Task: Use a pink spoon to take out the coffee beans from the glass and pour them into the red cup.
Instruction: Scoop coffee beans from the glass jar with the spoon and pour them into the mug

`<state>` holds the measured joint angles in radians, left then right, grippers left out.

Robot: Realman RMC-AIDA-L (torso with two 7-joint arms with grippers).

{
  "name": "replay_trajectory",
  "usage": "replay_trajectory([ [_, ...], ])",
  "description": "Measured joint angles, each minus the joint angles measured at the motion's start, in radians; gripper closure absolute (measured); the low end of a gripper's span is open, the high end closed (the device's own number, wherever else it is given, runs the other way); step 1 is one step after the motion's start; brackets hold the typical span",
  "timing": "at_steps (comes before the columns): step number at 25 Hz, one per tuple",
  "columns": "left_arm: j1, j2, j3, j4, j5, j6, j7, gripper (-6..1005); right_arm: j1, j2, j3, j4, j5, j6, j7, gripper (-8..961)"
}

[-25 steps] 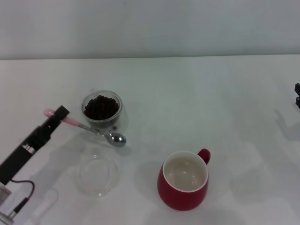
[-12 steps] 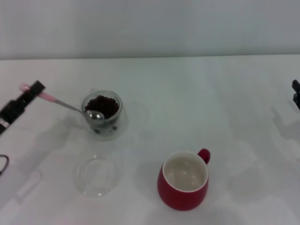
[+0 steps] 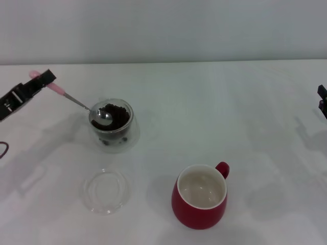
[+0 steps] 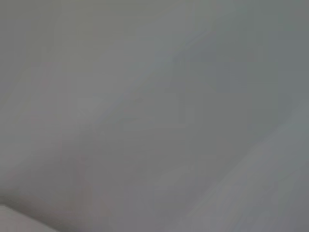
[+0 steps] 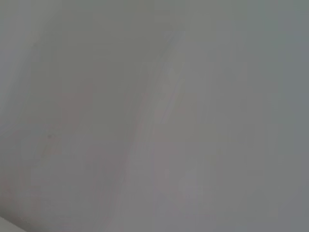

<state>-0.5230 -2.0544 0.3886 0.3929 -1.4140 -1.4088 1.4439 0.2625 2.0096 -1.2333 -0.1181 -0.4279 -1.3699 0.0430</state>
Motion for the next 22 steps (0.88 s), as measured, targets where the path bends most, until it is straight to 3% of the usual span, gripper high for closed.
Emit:
replay_trajectory([
  [15,-0.088,0.009,0.042,0.002,0.051,0.187,0.002,868,0.018,0.001,-0.009,0.001,-0.005,0.006,0.026,387],
  [22,-0.131,0.002,0.076,0.000,0.055,0.269,0.014,868,0.024,0.002,-0.009,0.006,-0.007,0.011,0.030,387],
])
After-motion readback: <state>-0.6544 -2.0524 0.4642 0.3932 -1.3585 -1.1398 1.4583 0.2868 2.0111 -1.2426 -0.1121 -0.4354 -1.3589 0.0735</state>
